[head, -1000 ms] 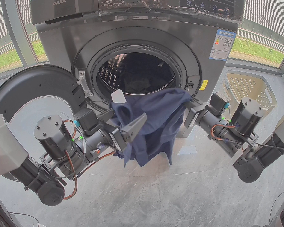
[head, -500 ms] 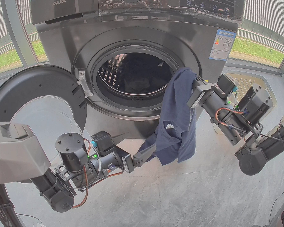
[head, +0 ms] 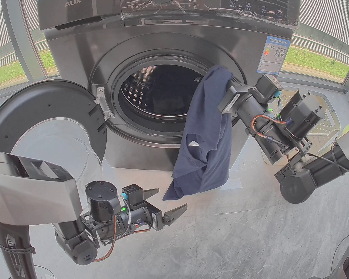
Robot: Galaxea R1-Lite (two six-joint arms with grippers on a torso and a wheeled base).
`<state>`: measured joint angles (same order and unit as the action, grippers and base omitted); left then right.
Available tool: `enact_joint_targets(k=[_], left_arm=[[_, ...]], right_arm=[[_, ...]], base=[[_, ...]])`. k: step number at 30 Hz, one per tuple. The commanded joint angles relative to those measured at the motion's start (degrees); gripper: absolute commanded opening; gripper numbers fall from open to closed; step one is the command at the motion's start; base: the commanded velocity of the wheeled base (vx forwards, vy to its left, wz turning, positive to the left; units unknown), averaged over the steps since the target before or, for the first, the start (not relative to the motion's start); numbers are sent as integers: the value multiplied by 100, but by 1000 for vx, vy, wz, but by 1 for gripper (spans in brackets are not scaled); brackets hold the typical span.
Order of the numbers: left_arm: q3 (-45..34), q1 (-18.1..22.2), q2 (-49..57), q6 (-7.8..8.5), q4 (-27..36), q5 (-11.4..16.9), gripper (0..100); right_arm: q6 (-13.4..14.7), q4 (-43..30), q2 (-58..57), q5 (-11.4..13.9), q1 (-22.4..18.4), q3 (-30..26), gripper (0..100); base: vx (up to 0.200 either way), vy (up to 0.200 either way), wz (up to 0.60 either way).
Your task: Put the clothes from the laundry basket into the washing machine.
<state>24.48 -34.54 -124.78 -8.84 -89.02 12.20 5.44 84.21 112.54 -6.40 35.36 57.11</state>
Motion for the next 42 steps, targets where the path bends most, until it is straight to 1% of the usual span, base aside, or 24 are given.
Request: enact_joint_targets(k=[1,4,7,10,14,16,17,19,25,27,32,35,38,42], left_arm=[[286,79,-626,75,-19,-16,100],[602,202,-846,137,-19,-43,100],[866,360,-995,137,-11,-51,100],[1147,483,-1215,163,-11,-60,100],[1454,676,-1461,286,-11,-60,100],[1630,755,-1558,321,-2,-60,100],[1630,755,-1558,321,-2,-60,100],[1903,843,-1690,321,-11,-60,100],[2386,843,-1936,313,-2,-60,100],[2588,843,-2024,365,-2,-60,100],[2676,834,-2103,383,7,-51,100],[3072,852,-2340,497,7,-78,100],[3265,922,-2454,523,16,-86,100],[3590,993,-2595,541,16,-289,100]], right_arm=[[-8,-124,127,-2,199,292,0],[-8,-203,119,-2,322,450,0],[-8,-239,101,-2,436,555,0],[-16,-239,84,-2,559,555,0],[-16,-239,84,-2,682,564,0],[-16,-239,84,7,735,564,0],[-16,-239,84,7,735,564,0],[-16,-265,84,7,788,564,0],[-8,-256,84,-2,902,547,0],[-8,-256,75,-2,937,529,0],[-8,-247,75,-2,972,529,0],[1,-239,48,-2,1025,511,0],[1,-221,40,-2,1060,511,0],[1,-212,40,-2,1087,511,0]], base=[[0,0,0],[0,0,0],[0,0,0],[0,0,0],[0,0,0],[0,0,0],[0,0,0],[0,0,0],[0,0,0],[0,0,0],[0,0,0],[0,0,0],[0,0,0],[0,0,0]])
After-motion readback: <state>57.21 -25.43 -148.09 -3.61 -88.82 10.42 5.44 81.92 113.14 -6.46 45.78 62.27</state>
